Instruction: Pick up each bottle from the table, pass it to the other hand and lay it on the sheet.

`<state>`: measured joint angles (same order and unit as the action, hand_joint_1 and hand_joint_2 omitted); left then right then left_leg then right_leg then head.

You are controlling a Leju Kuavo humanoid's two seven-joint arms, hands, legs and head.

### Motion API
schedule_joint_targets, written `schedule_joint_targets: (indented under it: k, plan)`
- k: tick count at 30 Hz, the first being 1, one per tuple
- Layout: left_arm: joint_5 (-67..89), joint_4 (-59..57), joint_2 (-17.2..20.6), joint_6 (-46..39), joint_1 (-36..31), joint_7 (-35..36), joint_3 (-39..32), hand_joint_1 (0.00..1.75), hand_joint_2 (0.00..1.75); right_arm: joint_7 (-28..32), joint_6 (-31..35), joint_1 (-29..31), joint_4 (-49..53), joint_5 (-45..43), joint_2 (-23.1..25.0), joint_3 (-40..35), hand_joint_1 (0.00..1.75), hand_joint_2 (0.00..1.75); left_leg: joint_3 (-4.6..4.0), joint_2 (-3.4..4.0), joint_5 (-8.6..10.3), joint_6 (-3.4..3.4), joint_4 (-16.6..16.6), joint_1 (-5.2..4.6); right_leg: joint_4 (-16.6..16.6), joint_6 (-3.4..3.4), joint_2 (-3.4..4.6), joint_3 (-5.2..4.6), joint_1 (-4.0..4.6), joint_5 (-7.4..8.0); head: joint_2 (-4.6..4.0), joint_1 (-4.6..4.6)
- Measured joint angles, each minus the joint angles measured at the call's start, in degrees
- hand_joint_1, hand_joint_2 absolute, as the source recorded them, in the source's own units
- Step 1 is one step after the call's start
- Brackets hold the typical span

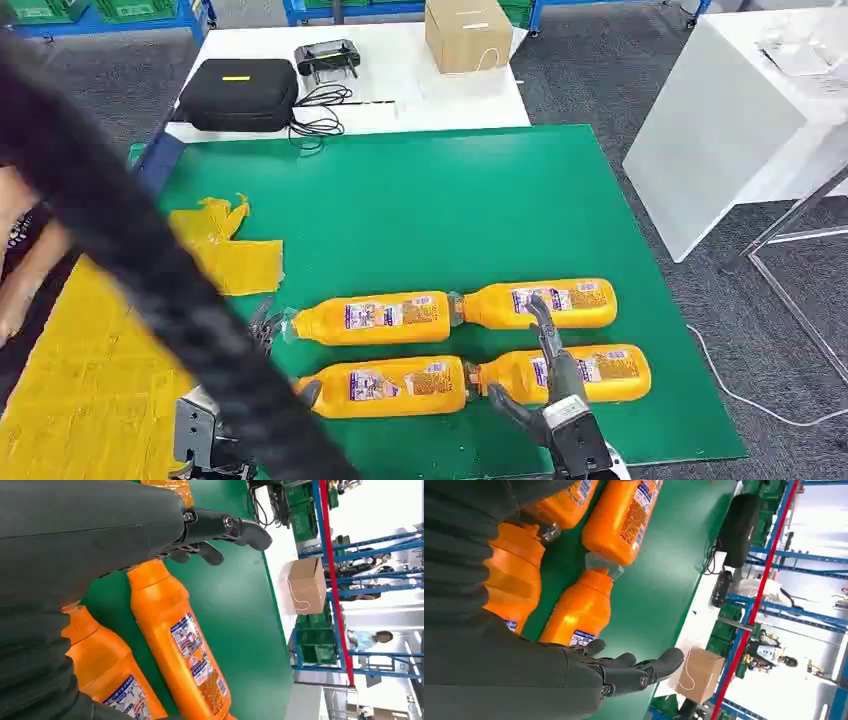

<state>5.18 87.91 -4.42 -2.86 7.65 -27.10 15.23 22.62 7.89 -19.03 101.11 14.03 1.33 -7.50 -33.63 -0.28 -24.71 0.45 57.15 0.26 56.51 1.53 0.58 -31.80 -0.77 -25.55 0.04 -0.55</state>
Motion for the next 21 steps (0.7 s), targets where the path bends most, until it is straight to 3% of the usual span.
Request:
schedule_joint_targets:
  k: [14,15,16,17,21]
  plan:
    - [0.0,0.0,0.0,0.0,0.0,0.0,0.0,0.0,1.75,0.0,0.0,0.0,0.0,0.0,0.0,0.0,0.0,1.75,0.0,0.0,0.0,0.0,0.0,0.0,0.0,0.0,0.0,0.0,0.0,0.0,0.0,0.0]
    - [0.0,0.0,0.0,0.0,0.0,0.0,0.0,0.94,1.75,0.0,0.0,0.0,0.0,0.0,0.0,0.0,0.0,1.75,0.0,0.0,0.0,0.0,0.0,0.0,0.0,0.0,0.0,0.0,0.0,0.0,0.0,0.0]
    - [0.0,0.0,0.0,0.0,0.0,0.0,0.0,1.75,1.75,0.0,0.0,0.0,0.0,0.0,0.0,0.0,1.34,1.75,0.0,0.0,0.0,0.0,0.0,0.0,0.0,0.0,0.0,0.0,0.0,0.0,0.0,0.0]
    - [0.0,0.0,0.0,0.0,0.0,0.0,0.0,1.75,1.75,0.0,0.0,0.0,0.0,0.0,0.0,0.0,1.75,1.75,0.0,0.0,0.0,0.0,0.0,0.0,0.0,0.0,0.0,0.0,0.0,0.0,0.0,0.0]
    - [0.0,0.0,0.0,0.0,0.0,-0.02,0.0,1.75,1.75,0.02,0.0,0.0,0.0,0.0,0.0,0.0,1.75,1.75,0.0,0.0,0.0,0.0,0.0,0.0,0.0,0.0,0.0,0.0,0.0,0.0,0.0,0.0]
